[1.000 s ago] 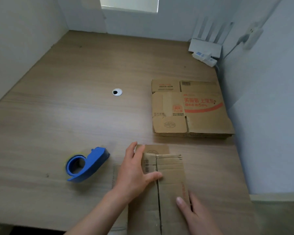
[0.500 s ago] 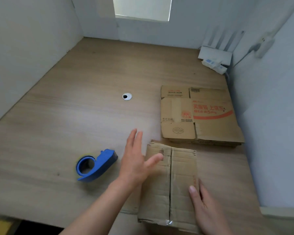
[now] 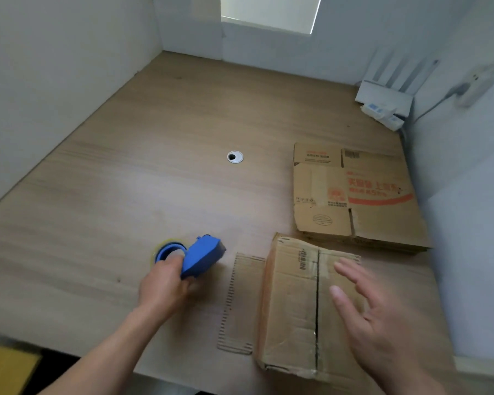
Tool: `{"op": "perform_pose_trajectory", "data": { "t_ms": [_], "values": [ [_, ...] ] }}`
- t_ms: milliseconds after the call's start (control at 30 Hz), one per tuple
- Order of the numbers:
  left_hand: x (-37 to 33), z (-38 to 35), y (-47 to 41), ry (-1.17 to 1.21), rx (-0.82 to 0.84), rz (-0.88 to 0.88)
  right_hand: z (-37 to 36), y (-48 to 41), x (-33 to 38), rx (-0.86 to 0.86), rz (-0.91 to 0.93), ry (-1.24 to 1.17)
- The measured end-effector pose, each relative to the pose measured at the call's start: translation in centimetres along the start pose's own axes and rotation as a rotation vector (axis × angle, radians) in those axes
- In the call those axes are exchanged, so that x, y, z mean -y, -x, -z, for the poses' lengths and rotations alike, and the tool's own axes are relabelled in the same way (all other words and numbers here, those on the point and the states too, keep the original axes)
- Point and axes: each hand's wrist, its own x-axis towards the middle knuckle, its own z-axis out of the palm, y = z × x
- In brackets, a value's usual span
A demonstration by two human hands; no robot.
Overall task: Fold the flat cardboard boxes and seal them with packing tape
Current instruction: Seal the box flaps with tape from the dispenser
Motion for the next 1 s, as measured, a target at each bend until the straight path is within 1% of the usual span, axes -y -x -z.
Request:
{"op": "perform_pose_trajectory", "data": {
  "t_ms": [33,100,167,233,300,400,500,700,767,867,933,1000],
  "values": [
    [0.0,0.9,0.0,0.031,-0.027,-0.083,-0.1,-0.6,0.8,0.013,0.009,-0.003],
    [-0.3,3.4,0.0,0.071,-0.070,-0.310,-0.4,-2.1,2.5,0.079,0.028,0.000],
    [-1.3,6.4,0.0,0.072,-0.099,-0.539,-0.7,-3.9,4.2,0.164,0.015,-0.005],
    [-2.5,9.2,0.0,0.050,-0.131,-0.715,-1.3,-5.4,5.4,0.206,0.003,-0.023],
    [-3.7,11.7,0.2,0.025,-0.124,-0.825,-1.5,-6.4,6.3,0.256,-0.015,-0.079],
    [-5.2,14.2,0.2,0.004,-0.125,-0.940,-1.0,-7.0,6.8,0.319,0.003,-0.138],
    [-6.4,15.4,0.2,-0.021,-0.126,-1.011,-0.4,-6.6,6.1,0.318,-0.003,-0.204],
    [-9.6,15.8,0.9,-0.013,-0.086,-1.070,0.4,-6.0,4.1,0.213,0.009,-0.357],
    [-11.0,15.7,1.0,-0.020,-0.060,-1.061,0.8,-5.8,3.4,0.178,0.018,-0.385],
    [-12.8,15.8,1.1,-0.004,-0.008,-1.045,2.0,-5.7,2.0,0.113,0.045,-0.357],
    [-13.6,16.4,0.9,0.041,0.037,-1.003,2.9,-5.8,1.4,0.093,0.073,-0.335],
    [-13.8,17.4,0.4,0.124,0.084,-0.946,4.1,-6.2,0.7,0.074,0.064,-0.359]
  ]
}}
